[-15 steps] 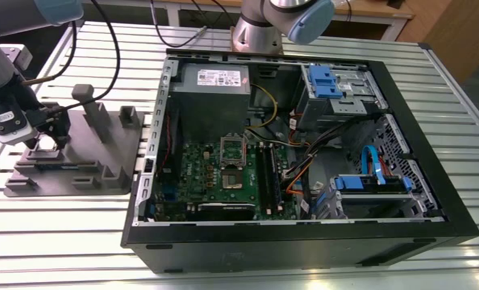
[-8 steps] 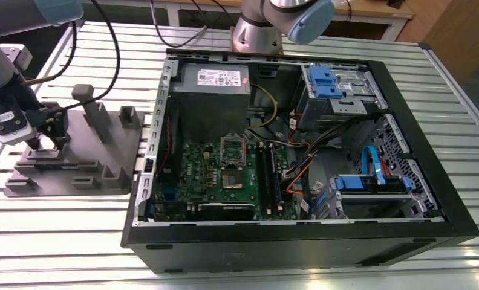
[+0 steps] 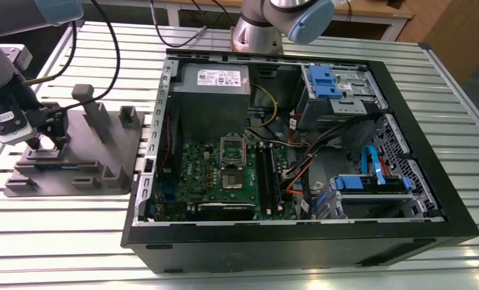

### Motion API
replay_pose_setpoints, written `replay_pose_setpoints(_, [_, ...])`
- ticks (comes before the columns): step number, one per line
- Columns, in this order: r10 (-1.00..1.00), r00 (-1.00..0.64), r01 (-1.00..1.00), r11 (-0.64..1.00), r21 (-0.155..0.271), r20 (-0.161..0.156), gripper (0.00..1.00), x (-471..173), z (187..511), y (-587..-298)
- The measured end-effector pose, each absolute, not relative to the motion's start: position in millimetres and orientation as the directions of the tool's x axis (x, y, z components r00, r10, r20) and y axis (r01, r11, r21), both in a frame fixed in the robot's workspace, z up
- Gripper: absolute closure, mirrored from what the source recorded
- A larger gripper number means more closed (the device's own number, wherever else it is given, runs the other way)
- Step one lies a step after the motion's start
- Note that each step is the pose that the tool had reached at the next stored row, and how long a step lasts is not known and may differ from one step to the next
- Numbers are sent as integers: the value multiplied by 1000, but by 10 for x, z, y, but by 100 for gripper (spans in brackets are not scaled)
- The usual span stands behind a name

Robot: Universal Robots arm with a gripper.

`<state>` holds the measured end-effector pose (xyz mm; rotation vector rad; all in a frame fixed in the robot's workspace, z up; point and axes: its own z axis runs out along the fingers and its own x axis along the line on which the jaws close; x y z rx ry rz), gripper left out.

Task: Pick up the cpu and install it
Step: 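Pick up the cpu and move it towards the insertion slot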

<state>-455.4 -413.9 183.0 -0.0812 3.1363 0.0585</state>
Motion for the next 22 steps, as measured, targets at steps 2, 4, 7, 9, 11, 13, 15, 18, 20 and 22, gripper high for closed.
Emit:
replay_pose_setpoints(2, [-52,-999,-52,998,37,-5,47,-4554,1830,-4139])
replay_pose_setpoints(4, [-52,-999,-52,998,37,-5,47,-4554,1830,-4139])
replay_pose_setpoints(7, [-52,-999,-52,998,37,-5,46,-4554,1830,-4139])
replay_pose_setpoints(9, [-52,-999,-52,998,37,-5,40,-4554,1830,-4140])
replay_pose_setpoints(11, [-52,-999,-52,998,37,-5,40,-4555,1830,-4139])
replay_pose_setpoints(13, [-53,-999,-53,998,37,-5,40,-4558,1827,-4139])
replay_pose_setpoints(15, [-56,-998,-57,998,37,-5,40,-4559,1825,-4139])
replay_pose_setpoints(18, [-61,-998,-61,997,37,-5,40,-4560,1823,-4139])
replay_pose_setpoints(20, [-61,-998,-62,997,37,-5,40,-4559,1822,-4139])
replay_pose_setpoints(22, [-61,-998,-62,997,37,-5,41,-4559,1821,-4139])
